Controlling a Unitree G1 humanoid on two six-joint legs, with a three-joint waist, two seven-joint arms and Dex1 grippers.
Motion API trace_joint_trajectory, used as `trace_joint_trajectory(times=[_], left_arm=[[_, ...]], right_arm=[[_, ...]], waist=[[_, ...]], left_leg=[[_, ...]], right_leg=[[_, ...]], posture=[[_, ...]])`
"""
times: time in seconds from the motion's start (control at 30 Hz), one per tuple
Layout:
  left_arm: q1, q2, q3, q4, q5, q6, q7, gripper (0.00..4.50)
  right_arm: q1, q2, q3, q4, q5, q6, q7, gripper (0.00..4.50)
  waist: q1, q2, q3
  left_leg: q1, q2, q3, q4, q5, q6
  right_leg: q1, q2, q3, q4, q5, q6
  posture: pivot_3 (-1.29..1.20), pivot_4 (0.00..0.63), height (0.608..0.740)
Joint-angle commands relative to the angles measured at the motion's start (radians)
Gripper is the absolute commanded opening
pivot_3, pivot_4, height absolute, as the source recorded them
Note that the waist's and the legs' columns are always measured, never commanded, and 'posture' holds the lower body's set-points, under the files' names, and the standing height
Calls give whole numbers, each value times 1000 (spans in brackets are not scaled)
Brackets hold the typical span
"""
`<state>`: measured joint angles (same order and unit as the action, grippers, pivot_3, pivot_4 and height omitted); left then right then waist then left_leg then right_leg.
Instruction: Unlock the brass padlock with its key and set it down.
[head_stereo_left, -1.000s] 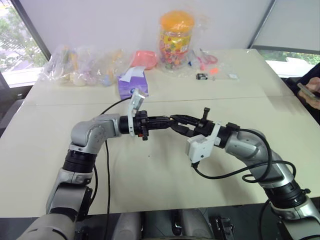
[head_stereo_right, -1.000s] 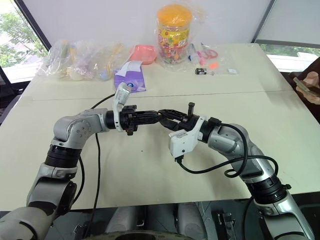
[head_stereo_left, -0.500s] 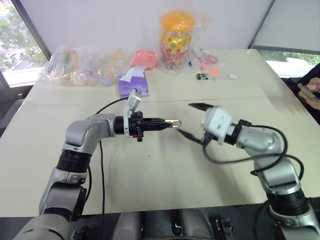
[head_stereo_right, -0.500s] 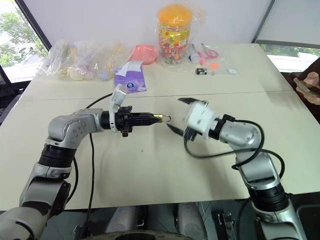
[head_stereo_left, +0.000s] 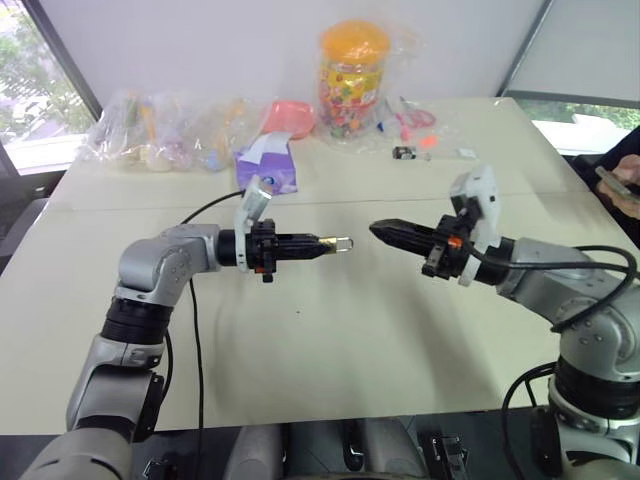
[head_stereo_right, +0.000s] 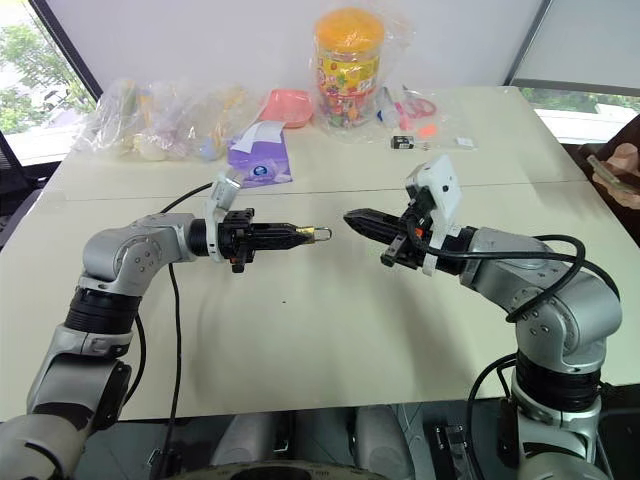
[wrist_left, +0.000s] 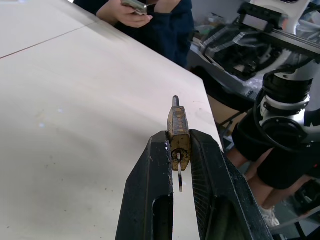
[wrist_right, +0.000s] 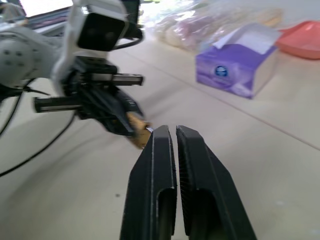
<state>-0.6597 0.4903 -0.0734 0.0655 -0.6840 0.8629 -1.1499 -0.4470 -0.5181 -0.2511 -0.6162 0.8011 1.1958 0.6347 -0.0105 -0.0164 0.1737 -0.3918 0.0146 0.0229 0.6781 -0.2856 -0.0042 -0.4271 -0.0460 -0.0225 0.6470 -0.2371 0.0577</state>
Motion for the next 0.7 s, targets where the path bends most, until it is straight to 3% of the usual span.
trace_joint_trajectory(times=[0.03, 0.7], left_arm=[[-16, 8, 6, -32, -10, -8, -19, 36], [-25, 15, 2, -92, -42, 33, -48, 36]], right_arm=[[-12, -1, 12, -33, 54, 4, -31, 20], [32, -129, 233, 88, -81, -134, -18, 20]], waist=[[0, 0, 0], [0, 0, 0]], left_leg=[[0, 0, 0, 0, 0, 0], [-1, 0, 0, 0, 0, 1]], right_leg=[[0, 0, 0, 0, 0, 0], [-1, 0, 0, -1, -2, -2]], posture=[[0, 150, 737], [0, 150, 737]])
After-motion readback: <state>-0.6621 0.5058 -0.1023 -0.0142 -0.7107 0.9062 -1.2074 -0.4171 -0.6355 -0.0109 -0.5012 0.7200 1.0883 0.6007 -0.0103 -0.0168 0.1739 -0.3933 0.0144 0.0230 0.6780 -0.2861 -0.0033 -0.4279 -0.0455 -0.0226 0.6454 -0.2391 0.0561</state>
